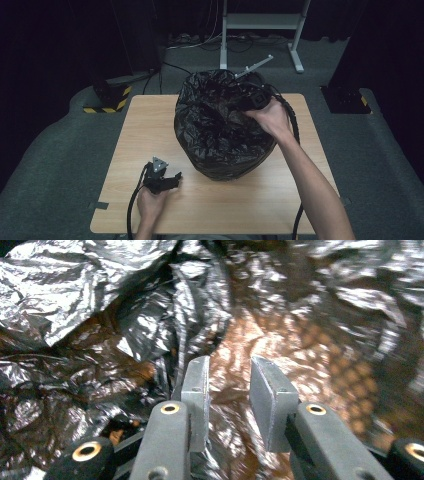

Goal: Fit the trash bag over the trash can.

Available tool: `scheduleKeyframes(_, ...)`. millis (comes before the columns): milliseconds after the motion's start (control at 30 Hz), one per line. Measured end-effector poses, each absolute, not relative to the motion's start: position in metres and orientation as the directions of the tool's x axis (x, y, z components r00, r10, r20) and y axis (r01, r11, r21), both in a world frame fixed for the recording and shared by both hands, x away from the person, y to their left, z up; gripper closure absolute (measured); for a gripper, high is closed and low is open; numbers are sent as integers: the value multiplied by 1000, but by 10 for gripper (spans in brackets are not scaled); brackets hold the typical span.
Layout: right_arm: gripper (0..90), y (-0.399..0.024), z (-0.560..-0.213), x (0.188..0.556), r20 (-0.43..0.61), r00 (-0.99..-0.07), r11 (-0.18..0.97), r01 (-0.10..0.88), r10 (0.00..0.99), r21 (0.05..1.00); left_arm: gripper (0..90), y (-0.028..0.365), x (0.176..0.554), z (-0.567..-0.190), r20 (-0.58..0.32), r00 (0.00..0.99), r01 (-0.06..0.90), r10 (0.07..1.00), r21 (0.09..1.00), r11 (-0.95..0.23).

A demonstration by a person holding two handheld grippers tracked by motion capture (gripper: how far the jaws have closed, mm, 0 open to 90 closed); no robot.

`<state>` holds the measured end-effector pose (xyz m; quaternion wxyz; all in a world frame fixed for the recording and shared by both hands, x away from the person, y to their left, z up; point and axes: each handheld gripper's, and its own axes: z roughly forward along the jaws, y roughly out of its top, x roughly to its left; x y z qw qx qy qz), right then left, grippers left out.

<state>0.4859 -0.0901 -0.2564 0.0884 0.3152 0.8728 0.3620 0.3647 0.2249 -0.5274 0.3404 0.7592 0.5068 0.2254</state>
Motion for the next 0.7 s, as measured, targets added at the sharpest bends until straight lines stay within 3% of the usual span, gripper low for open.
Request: scheduleKeyframes(700, 697, -145, -256, 474, 91, -734, 422, 482, 673, 768, 242, 225, 365, -527, -3, 384, 616, 923, 745, -254)
